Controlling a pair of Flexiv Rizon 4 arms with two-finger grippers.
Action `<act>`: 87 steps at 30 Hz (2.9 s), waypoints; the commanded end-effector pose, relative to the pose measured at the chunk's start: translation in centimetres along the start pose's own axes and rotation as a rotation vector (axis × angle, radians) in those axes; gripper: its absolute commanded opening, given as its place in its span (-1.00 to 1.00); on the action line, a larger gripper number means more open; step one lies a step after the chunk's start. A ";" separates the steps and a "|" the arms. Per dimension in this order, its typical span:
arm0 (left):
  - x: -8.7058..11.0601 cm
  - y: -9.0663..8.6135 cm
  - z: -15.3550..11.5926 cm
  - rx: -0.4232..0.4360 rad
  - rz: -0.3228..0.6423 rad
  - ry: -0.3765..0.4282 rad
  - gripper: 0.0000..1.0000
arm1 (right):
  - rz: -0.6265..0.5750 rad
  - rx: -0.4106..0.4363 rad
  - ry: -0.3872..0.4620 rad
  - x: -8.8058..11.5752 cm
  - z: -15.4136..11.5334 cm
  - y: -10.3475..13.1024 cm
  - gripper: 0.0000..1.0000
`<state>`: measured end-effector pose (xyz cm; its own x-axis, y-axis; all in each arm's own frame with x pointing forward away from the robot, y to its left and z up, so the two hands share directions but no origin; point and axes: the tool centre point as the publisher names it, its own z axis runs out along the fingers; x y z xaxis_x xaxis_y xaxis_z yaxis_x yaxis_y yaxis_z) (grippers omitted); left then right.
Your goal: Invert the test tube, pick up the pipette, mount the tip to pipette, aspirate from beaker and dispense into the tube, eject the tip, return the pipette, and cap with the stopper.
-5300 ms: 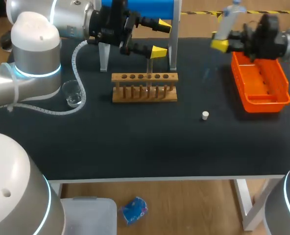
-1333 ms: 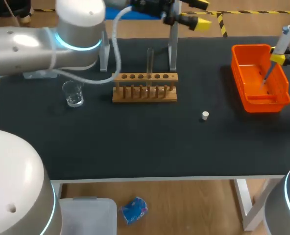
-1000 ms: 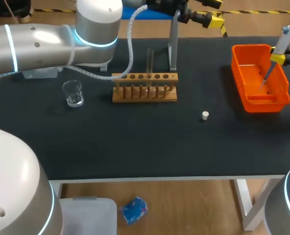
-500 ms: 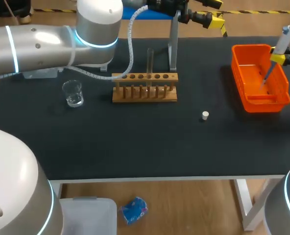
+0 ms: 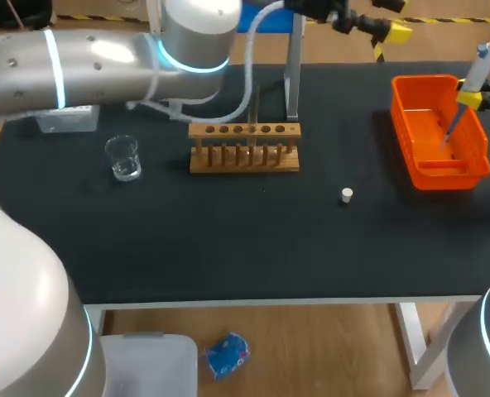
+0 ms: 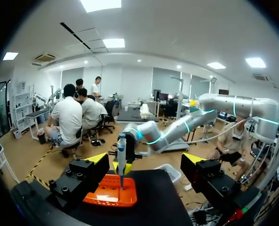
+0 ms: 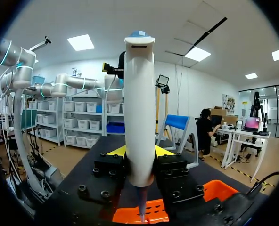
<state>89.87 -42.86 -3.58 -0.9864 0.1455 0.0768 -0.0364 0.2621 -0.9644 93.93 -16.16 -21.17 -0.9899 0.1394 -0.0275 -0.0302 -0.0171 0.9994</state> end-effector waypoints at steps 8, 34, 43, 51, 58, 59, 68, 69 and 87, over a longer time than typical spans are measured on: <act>-1.3 -0.5 6.1 -0.006 -0.053 -0.052 1.00 | -0.001 0.000 0.003 -0.1 -0.1 0.0 -1.00; -2.2 -0.4 8.7 -0.026 -0.062 -0.122 -0.42 | -0.001 0.000 0.003 -0.1 -0.1 0.0 -1.00; -3.5 -0.4 10.1 -0.029 -0.051 -0.145 -1.00 | -0.001 0.000 0.003 -0.1 -0.1 0.0 -1.00; -4.9 -0.1 11.7 -0.072 -0.059 -0.147 -1.00 | -0.001 0.000 0.003 -0.1 -0.1 0.0 -1.00; -5.7 0.0 12.7 -0.058 -0.059 -0.135 -1.00 | -0.001 0.000 0.003 -0.1 -0.1 0.0 -1.00; -5.7 0.0 12.7 -0.058 -0.059 -0.135 -1.00 | -0.001 0.000 0.003 -0.1 -0.1 0.0 -1.00; -5.7 0.0 12.7 -0.058 -0.059 -0.135 -1.00 | -0.001 0.000 0.003 -0.1 -0.1 0.0 -1.00; -5.7 0.0 12.7 -0.058 -0.059 -0.135 -1.00 | -0.001 0.000 0.003 -0.1 -0.1 0.0 -1.00; -6.6 0.2 13.3 -0.073 -0.068 -0.144 -1.00 | -0.001 0.000 0.003 -0.1 -0.1 0.0 -1.00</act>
<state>93.94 -55.96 -7.56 -0.9952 -0.0131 0.0971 -0.0959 0.3340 -0.9377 93.94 -16.16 -21.17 -0.9899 0.1394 -0.0275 -0.0302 -0.0172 0.9994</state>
